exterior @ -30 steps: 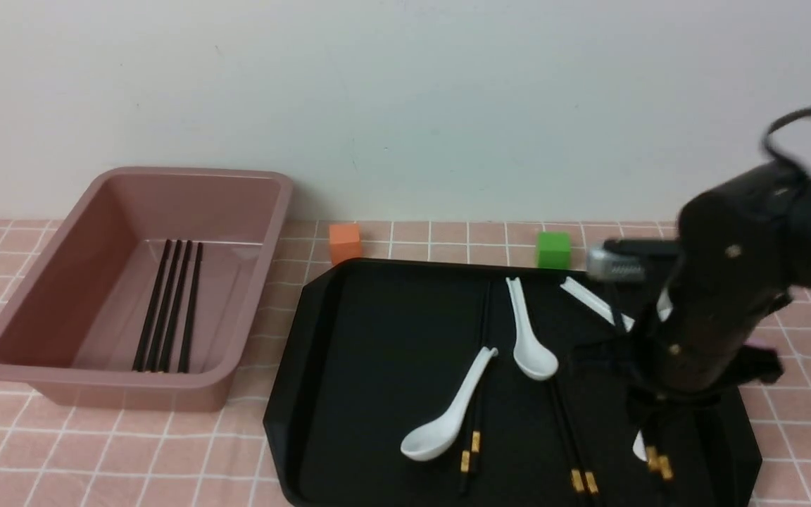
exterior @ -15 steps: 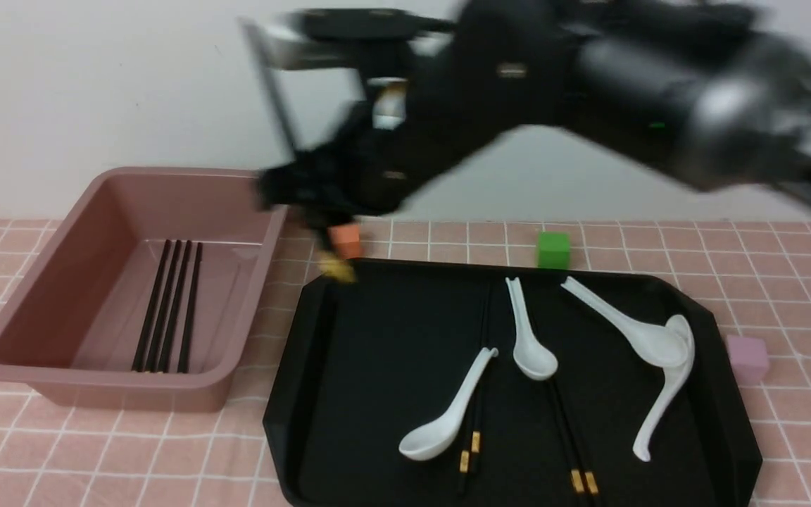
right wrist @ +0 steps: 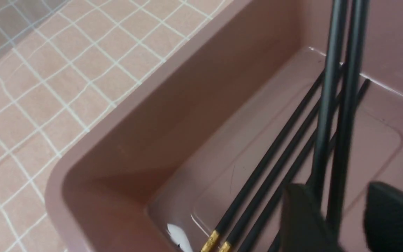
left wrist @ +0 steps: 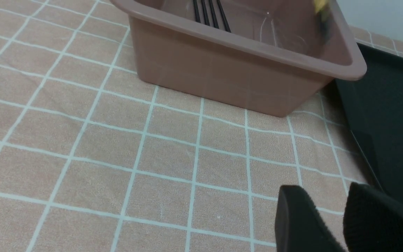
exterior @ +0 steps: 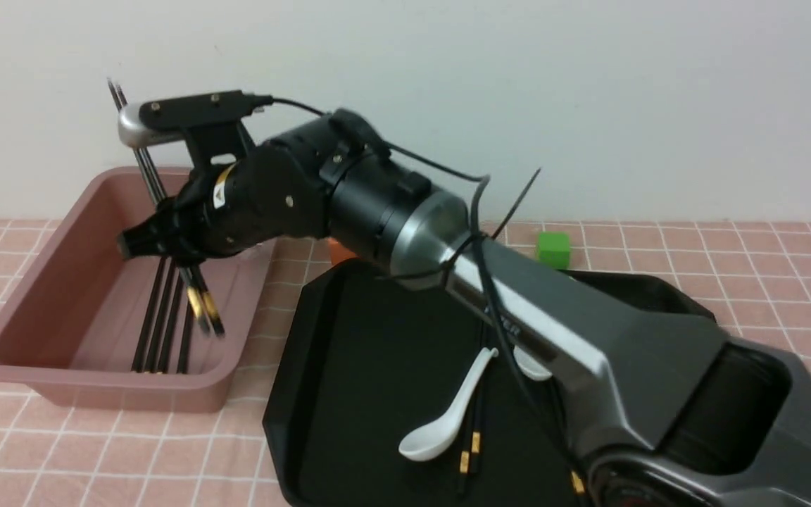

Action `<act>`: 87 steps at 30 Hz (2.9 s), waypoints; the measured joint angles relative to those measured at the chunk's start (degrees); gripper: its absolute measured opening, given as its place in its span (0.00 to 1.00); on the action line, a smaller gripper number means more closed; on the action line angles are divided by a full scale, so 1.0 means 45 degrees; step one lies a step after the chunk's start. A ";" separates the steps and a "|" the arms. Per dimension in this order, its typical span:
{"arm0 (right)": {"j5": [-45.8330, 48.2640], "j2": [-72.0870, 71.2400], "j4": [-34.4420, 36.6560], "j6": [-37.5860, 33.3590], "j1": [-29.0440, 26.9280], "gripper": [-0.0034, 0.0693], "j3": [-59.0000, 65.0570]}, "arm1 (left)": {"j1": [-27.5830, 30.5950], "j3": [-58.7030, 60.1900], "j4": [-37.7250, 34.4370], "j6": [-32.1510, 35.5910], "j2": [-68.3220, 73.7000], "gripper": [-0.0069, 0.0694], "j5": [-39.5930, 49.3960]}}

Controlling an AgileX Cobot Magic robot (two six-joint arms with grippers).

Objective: On pink tablecloth take chopsticks from black tray and put them in box.

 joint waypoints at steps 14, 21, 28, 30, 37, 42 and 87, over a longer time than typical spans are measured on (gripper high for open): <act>0.7107 -0.3871 -0.1518 -0.1259 -0.0109 0.54 -0.0077 | 0.0000 0.0000 0.0000 0.0000 0.0000 0.39 0.0000; 0.7385 -0.8099 -0.2018 -0.1673 -0.0109 0.10 0.2953 | 0.0000 0.0000 -0.0010 0.0000 0.0000 0.40 0.0000; 0.7536 -1.2905 -0.2833 -0.1481 -0.0122 0.03 0.9380 | 0.0000 0.0000 -0.0010 0.0000 0.0000 0.40 0.0000; 0.7556 -1.3491 -0.2858 -0.1427 -0.0122 0.03 1.0346 | 0.0000 0.0000 -0.0010 0.0000 0.0000 0.40 0.0000; 0.7567 -1.5558 -0.2750 -0.1324 -0.0122 0.03 1.3260 | 0.0000 0.0000 -0.0010 0.0000 0.0000 0.40 0.0000; 0.7395 -1.6420 -0.2886 -0.1324 -0.0231 0.03 1.3735 | 0.0010 0.0000 -0.0010 0.0000 0.0000 0.40 0.0000; -0.3638 -3.1996 -0.1417 -0.1836 -0.9352 0.03 3.2264 | 0.0010 0.0000 -0.0010 0.0000 0.0000 0.40 0.0093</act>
